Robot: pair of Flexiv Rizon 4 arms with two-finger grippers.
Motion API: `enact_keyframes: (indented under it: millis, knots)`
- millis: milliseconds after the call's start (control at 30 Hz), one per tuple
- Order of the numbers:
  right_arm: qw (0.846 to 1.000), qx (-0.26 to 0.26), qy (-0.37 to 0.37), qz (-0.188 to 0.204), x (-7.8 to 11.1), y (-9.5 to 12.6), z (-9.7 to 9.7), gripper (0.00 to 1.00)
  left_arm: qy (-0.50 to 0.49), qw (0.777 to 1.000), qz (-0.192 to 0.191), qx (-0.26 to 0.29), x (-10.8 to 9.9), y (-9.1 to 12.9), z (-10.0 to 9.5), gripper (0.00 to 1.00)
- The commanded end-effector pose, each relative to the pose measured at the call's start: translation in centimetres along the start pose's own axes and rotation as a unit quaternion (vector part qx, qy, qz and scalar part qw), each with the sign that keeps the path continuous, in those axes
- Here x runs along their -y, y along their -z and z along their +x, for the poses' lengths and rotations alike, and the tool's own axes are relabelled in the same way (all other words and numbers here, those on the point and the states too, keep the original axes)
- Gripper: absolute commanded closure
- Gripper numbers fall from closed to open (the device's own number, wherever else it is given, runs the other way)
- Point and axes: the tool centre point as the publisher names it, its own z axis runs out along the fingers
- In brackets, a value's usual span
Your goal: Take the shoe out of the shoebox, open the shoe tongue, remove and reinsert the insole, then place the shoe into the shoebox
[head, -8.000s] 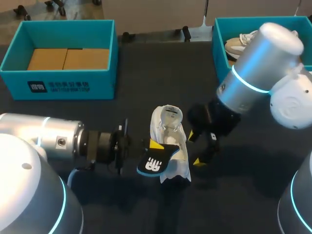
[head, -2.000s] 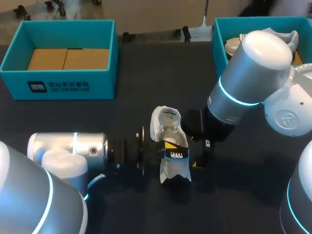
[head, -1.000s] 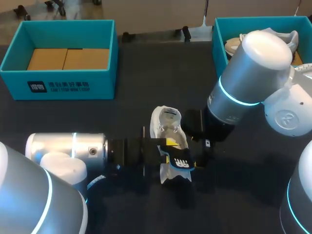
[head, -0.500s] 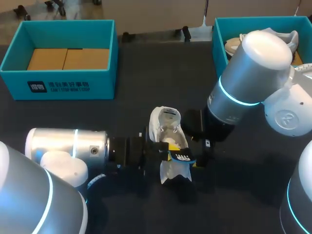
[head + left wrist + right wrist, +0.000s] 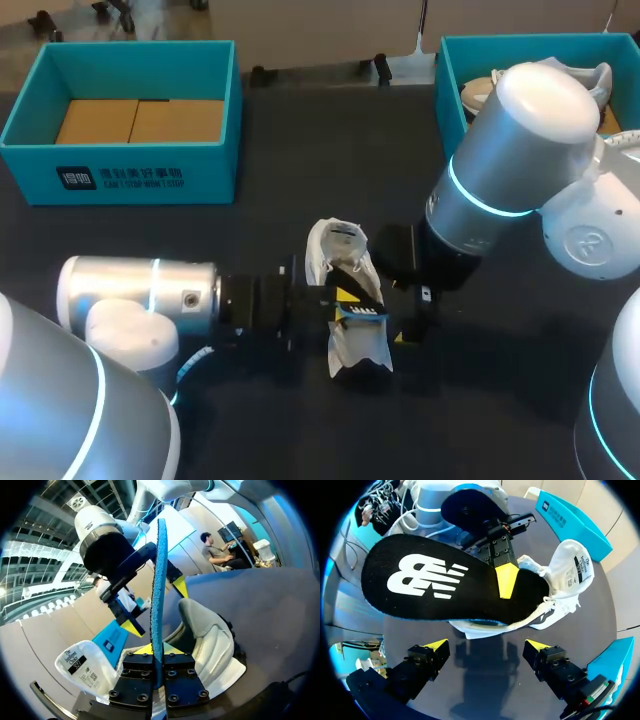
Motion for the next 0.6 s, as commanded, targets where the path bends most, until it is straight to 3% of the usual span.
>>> enact_keyframes:
  millis: [33, 167, 200, 233, 267, 300, 600]
  knots:
    - [1.000, 0.001, 0.000, 0.001, -0.1, -0.1, 0.1, 0.00, 0.001, 1.000, -0.003, -0.001, -0.1, -0.2, 0.1, 1.00]
    - [1.000, 0.001, 0.000, 0.001, -0.1, -0.1, 0.1, 0.00, 0.001, 1.000, 0.001, -0.001, 0.4, 0.0, 0.2, 0.99]
    - [1.000, 0.001, 0.000, 0.001, -0.1, -0.1, 0.1, 0.00, 0.001, 1.000, 0.004, 0.000, 0.7, 0.1, 0.2, 0.87]
    - [1.000, 0.001, 0.000, 0.001, -0.1, -0.1, 0.1, 0.00, 0.001, 1.000, 0.004, 0.001, 0.8, 0.2, 0.2, 0.82]
    - [1.000, 0.001, 0.000, 0.001, -0.1, -0.1, 0.1, 0.00, 0.001, 1.000, 0.005, 0.002, 1.0, 0.3, 0.2, 0.66]
    - [1.000, 0.001, 0.000, 0.001, -0.1, -0.1, 0.1, 0.00, 0.001, 1.000, 0.006, 0.002, 1.2, 0.4, 0.3, 0.61]
    - [1.000, 0.001, 0.000, 0.001, -0.1, -0.1, 0.1, 0.00, -0.020, 1.000, 0.012, 0.000, 3.3, 0.2, 0.2, 0.65]
